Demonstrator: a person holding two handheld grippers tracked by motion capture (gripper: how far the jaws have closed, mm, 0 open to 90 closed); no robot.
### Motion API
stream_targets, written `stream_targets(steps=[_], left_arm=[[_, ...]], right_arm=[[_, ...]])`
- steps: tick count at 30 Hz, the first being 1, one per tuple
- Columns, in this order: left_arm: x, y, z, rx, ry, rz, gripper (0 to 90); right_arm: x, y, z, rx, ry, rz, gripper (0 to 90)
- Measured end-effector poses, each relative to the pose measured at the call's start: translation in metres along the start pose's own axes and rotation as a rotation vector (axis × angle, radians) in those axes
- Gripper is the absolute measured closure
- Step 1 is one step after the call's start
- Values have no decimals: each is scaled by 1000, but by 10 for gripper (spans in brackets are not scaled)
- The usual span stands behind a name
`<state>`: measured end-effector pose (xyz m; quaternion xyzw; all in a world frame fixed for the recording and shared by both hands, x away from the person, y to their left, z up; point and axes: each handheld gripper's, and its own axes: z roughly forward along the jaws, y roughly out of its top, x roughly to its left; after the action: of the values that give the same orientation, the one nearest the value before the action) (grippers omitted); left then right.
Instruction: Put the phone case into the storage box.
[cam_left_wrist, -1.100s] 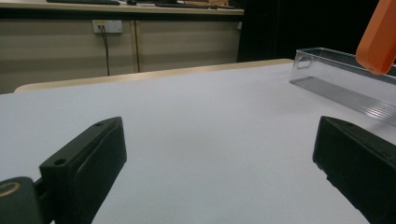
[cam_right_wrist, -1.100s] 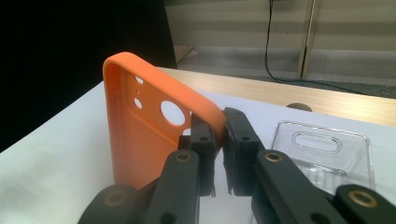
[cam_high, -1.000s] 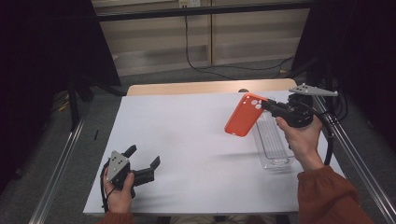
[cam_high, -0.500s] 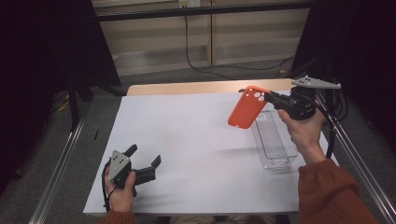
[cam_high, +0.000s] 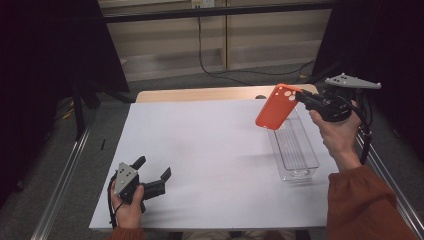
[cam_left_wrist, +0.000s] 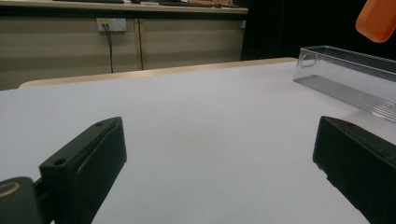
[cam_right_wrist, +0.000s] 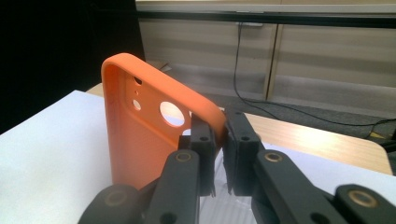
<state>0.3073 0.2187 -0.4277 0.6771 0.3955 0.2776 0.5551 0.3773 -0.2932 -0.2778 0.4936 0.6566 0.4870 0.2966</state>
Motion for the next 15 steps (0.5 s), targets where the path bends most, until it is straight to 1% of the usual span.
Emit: stream_targets(steps=[4,6,15], left_arm=[[-1,0,-1,1,-8,-19,29],[-2,0,-1,6,-11,-12,29],[-2,-1,0,4,-6,-17,28]], right_arm=[[-5,2,0,-3,-15,-4,828],[-7,3,0,-7,-22,-12,828],[-17,6,3,-14,-61,-35,828]])
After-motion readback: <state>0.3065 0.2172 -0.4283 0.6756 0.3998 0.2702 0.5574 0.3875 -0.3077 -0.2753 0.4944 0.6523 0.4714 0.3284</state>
